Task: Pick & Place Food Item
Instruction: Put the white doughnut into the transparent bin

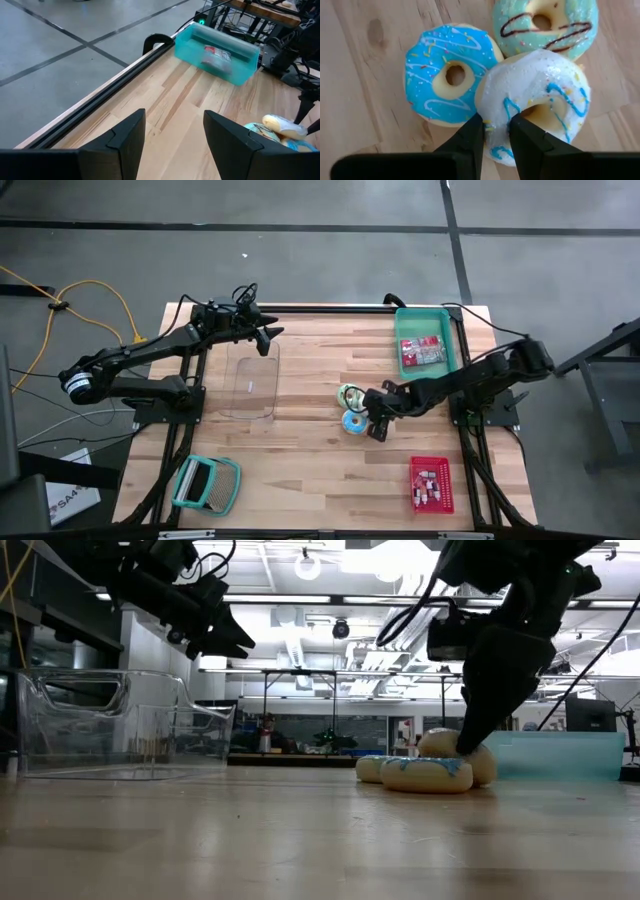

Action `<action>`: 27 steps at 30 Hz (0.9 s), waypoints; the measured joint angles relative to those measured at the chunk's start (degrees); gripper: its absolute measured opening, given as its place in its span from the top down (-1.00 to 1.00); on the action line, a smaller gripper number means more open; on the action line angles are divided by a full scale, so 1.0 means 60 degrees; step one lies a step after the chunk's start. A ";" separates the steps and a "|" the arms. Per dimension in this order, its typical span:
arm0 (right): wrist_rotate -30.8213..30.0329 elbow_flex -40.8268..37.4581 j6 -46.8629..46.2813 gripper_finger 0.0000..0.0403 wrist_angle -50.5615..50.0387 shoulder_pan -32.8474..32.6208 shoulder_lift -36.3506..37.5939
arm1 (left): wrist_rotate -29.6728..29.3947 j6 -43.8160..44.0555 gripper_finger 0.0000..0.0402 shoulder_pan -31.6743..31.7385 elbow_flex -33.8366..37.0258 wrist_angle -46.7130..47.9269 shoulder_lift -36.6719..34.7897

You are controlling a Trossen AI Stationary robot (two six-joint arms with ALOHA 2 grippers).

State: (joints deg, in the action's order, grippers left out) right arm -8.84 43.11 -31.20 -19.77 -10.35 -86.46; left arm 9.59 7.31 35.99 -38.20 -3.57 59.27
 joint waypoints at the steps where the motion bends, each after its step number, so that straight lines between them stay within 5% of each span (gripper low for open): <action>1: 0.0000 0.0000 0.0013 0.62 -0.0004 0.0002 0.0075 | -0.0002 0.0000 0.03 -0.0001 -0.0001 0.0000 0.0000; 15: -0.0032 0.0013 0.0585 0.65 0.0701 0.0004 0.2375 | 0.0001 0.0007 0.03 0.0000 0.0000 -0.0029 0.0000; 27: -0.0032 0.0015 0.1494 0.65 0.3813 0.0000 0.2005 | 0.0002 0.0036 0.03 -0.0011 0.0000 -0.0146 0.0000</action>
State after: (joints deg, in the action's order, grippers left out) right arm -9.04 43.20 -22.24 3.11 -10.35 -74.43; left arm 9.61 7.53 35.92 -38.20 -4.45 59.27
